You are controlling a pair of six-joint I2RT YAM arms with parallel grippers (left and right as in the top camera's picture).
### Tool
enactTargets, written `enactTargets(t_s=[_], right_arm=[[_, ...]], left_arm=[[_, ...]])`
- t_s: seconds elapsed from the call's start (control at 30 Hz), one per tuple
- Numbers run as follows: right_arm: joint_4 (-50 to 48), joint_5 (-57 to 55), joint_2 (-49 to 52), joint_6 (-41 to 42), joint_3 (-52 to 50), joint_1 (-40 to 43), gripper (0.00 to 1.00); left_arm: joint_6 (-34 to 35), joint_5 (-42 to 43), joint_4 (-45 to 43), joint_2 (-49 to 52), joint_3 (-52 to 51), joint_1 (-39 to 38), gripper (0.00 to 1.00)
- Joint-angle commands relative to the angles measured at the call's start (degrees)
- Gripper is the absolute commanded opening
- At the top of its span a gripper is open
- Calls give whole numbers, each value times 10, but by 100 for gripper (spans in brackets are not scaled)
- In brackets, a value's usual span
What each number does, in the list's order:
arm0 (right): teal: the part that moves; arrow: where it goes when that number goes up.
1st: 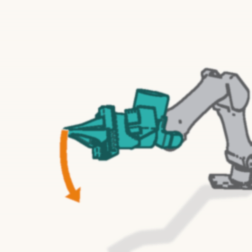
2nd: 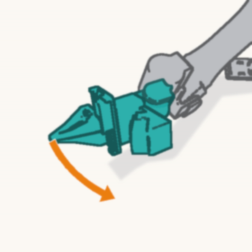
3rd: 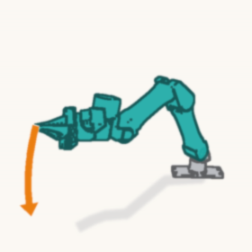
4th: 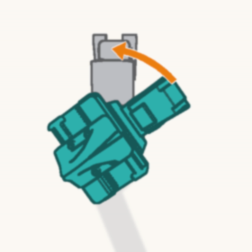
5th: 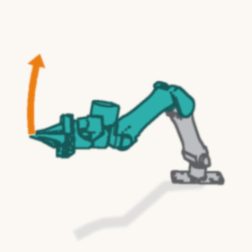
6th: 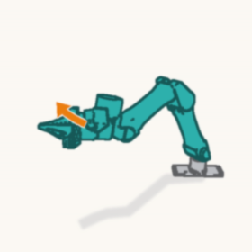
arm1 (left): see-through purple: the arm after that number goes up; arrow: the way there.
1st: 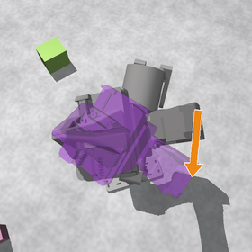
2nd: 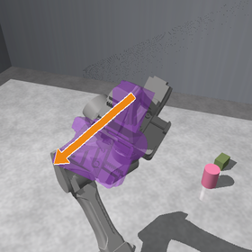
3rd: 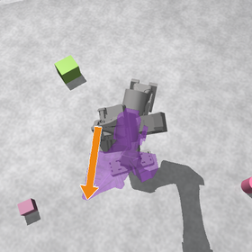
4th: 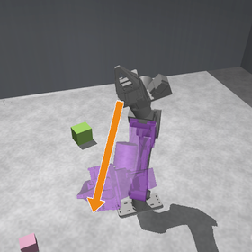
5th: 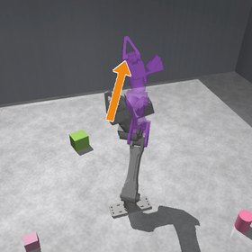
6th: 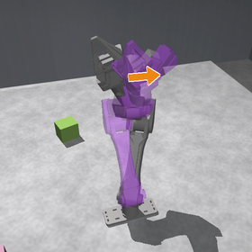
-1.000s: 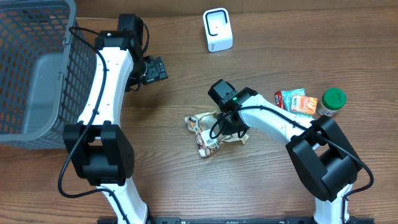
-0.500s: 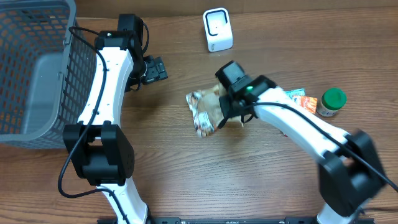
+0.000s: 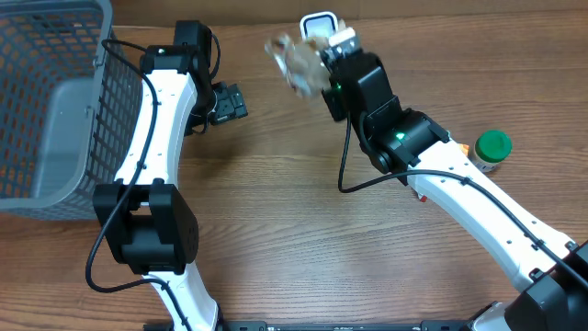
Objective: Scan the item barcode
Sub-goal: 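Lift the PanTree bag and hold it up to the white scanner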
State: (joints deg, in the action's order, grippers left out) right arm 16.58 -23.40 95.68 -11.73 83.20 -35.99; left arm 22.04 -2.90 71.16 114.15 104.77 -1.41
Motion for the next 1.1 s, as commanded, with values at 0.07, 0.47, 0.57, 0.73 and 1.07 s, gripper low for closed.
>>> enactTargets(t_s=[0.07,0.47,0.57,0.73,1.07], right_arm=[[-115,-40,13,-200,13,2,4],[-439,-55,175,-449,13,27,4],[-527,-48,219,-482,13,41,4],[-564,-15,266,-483,13,62,4],[-649,16,345,-484,52,68,4]], left_arm=[[-9,-7,-1,1,10,-1,100],[-9,-7,-1,1,10,-1,100],[-9,-7,-1,1,10,-1,100],[-9,-7,-1,1,10,-1,100],[-9,-7,-1,1,10,-1,100]])
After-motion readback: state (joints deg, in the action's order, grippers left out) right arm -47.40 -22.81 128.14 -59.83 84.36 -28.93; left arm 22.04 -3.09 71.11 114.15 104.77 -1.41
